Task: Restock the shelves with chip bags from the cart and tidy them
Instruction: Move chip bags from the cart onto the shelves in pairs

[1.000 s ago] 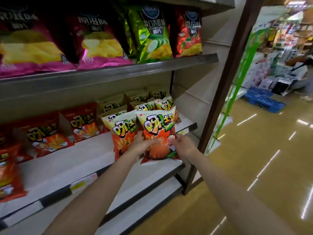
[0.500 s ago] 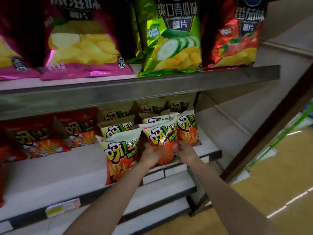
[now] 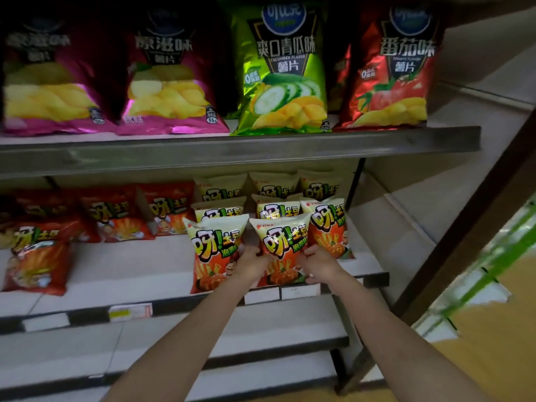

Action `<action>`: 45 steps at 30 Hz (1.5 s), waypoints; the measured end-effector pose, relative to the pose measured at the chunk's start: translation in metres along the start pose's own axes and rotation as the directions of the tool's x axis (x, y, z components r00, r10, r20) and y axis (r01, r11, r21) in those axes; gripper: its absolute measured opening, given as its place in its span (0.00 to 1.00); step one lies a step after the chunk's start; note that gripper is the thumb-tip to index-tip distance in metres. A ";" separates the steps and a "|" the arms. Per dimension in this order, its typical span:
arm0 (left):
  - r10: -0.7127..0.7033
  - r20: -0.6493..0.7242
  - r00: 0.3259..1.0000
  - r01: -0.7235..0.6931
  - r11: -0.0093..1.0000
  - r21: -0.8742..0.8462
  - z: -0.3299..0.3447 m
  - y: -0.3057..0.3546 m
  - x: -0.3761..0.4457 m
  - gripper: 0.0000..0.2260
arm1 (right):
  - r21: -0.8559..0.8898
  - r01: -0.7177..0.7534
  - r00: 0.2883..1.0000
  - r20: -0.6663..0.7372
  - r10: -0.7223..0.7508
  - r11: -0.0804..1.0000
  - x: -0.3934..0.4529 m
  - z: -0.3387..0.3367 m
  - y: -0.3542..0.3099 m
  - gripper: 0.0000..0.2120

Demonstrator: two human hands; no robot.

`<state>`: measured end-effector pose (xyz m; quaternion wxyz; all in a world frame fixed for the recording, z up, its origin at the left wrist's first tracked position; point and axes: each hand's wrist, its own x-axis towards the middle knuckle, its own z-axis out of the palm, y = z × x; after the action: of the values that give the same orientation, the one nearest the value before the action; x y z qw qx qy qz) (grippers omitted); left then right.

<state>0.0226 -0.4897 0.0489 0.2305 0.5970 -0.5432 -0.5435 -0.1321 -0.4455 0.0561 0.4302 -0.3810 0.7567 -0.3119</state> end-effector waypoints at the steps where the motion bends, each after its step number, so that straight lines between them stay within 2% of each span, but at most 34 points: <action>1: 0.012 -0.020 1.000 -0.012 1.000 -0.015 -0.003 0.002 -0.008 0.11 | 0.004 0.032 0.999 0.015 -0.032 0.999 -0.007 -0.001 -0.004 0.16; 2: 0.033 -0.045 0.998 -0.034 0.999 -0.033 -0.006 0.004 -0.017 0.04 | 0.002 0.060 0.998 0.027 -0.060 0.998 -0.013 -0.001 -0.007 0.15; 6: 0.054 -0.161 0.985 -0.084 0.978 -0.189 -0.026 0.000 -0.049 0.10 | 0.016 0.187 0.979 0.085 -0.187 0.982 -0.039 0.008 -0.020 0.14; 8: 0.034 -0.213 0.977 -0.095 0.954 -0.284 -0.040 -0.003 -0.071 0.11 | 0.037 0.239 0.962 0.124 -0.242 0.970 -0.052 0.019 -0.027 0.11; 11: -0.019 -0.328 0.945 -0.095 0.940 -0.329 -0.065 -0.016 -0.102 0.07 | 0.091 0.319 0.920 0.209 -0.331 0.943 -0.071 0.042 -0.042 0.03; 15: -0.051 -0.459 0.887 -0.131 0.926 -0.355 -0.104 -0.035 -0.141 0.04 | 0.107 0.380 0.859 0.327 -0.394 0.919 -0.105 0.082 -0.070 0.05; 18: -0.106 -0.574 0.812 -0.133 0.924 -0.359 -0.140 -0.052 -0.169 0.04 | 0.122 0.423 0.799 0.416 -0.433 0.898 -0.130 0.120 -0.089 0.05; 20: -0.150 -0.647 0.748 -0.133 0.921 -0.367 -0.167 -0.068 -0.189 0.06 | 0.123 0.452 0.749 0.486 -0.451 0.884 -0.148 0.149 -0.100 0.03; 23: -0.228 -0.729 0.646 -0.158 0.894 -0.419 -0.209 -0.096 -0.224 0.04 | 0.130 0.504 0.673 0.560 -0.483 0.854 -0.177 0.194 -0.119 0.05; 26: -0.289 -0.776 0.561 -0.206 0.859 -0.469 -0.248 -0.126 -0.261 0.09 | 0.131 0.541 0.604 0.628 -0.492 0.831 -0.208 0.245 -0.138 0.05; 31: -0.394 -0.808 0.438 -0.248 0.811 -0.530 -0.314 -0.180 -0.316 0.06 | 0.169 0.574 0.445 0.756 -0.479 0.801 -0.262 0.338 -0.161 0.07; 35: -0.452 -0.825 0.339 -0.285 0.786 -0.548 -0.374 -0.219 -0.352 0.06 | 0.173 0.656 0.346 0.796 -0.496 0.735 -0.310 0.413 -0.178 0.05; 39: -0.465 -0.840 0.279 -0.308 0.785 -0.537 -0.446 -0.260 -0.383 0.10 | 0.194 0.699 0.284 0.808 -0.516 0.688 -0.355 0.497 -0.200 0.06; 43: -0.470 -0.856 0.215 -0.299 0.802 -0.516 -0.509 -0.292 -0.421 0.05 | 0.203 0.721 0.214 0.844 -0.491 0.662 -0.397 0.579 -0.221 0.08; 45: -0.470 -0.864 0.179 -0.277 0.819 -0.503 -0.536 -0.308 -0.438 0.07 | 0.212 0.704 0.188 0.865 -0.466 0.678 -0.418 0.618 -0.230 0.10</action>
<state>0.7068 -0.1712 0.1194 0.6476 0.7393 -0.0388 -0.1802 0.6299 -0.2994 0.1436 0.5480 -0.7898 0.2480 -0.1204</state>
